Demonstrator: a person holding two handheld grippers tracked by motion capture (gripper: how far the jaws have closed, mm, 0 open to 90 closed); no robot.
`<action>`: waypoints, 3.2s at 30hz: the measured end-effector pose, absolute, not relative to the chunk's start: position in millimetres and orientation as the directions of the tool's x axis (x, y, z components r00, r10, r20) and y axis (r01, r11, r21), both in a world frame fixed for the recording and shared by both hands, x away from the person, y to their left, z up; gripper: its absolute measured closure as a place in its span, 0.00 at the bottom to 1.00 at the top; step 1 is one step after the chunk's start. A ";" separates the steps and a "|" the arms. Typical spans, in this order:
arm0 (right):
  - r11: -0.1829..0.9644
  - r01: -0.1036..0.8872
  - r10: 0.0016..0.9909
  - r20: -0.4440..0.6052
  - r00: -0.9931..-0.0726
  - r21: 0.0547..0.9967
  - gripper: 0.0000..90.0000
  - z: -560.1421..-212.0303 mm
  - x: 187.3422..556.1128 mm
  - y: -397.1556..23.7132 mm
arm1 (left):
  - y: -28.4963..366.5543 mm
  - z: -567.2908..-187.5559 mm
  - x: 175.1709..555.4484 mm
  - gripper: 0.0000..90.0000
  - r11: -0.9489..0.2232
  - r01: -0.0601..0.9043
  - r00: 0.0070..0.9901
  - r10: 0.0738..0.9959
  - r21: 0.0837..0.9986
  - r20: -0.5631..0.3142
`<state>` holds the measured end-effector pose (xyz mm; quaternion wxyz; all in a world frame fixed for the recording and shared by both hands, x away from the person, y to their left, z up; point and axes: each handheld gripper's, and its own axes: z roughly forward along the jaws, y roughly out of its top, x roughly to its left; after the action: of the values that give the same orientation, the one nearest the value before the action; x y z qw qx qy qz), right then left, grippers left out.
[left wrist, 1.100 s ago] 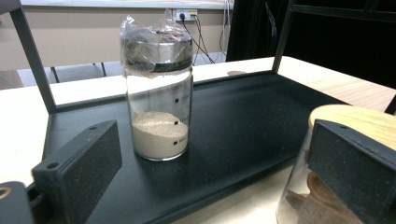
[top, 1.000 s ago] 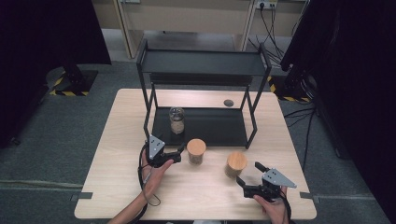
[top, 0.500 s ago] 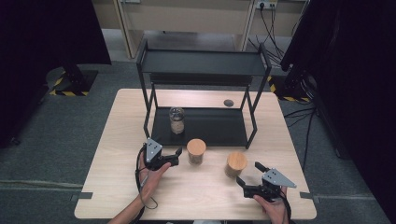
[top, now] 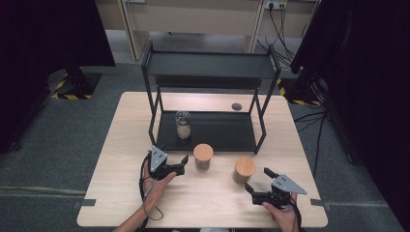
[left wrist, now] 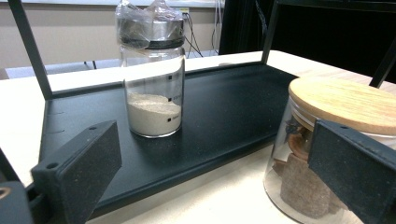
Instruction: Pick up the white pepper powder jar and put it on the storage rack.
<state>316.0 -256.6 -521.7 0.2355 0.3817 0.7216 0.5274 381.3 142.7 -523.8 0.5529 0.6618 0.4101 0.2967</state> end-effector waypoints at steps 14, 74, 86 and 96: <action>0.152 0.302 0.799 0.063 -0.598 0.941 0.03 -521.7 316.1 -256.7 | 141.8 -526.5 374.6 0.03 -0.062 0.211 0.497 0.866 0.975 -0.053; 0.152 0.302 0.800 0.062 -0.597 0.941 0.03 -521.7 316.0 -256.6 | 144.1 -528.7 337.2 0.03 -0.072 0.173 0.537 0.843 0.982 -0.032; 0.155 0.300 0.799 0.059 -0.598 0.941 0.03 -521.7 315.9 -256.4 | 142.3 -528.8 333.8 0.03 -0.088 0.160 0.542 0.840 0.983 -0.013; 0.155 0.300 0.801 0.058 -0.596 0.941 0.03 -521.7 315.8 -256.3 | 143.4 -528.7 333.7 0.03 -0.085 0.163 0.544 0.839 0.983 -0.018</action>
<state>315.8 -256.3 -521.7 0.2377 0.3813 0.7217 0.5265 333.7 143.4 -528.7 0.5646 0.6731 0.3723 0.2993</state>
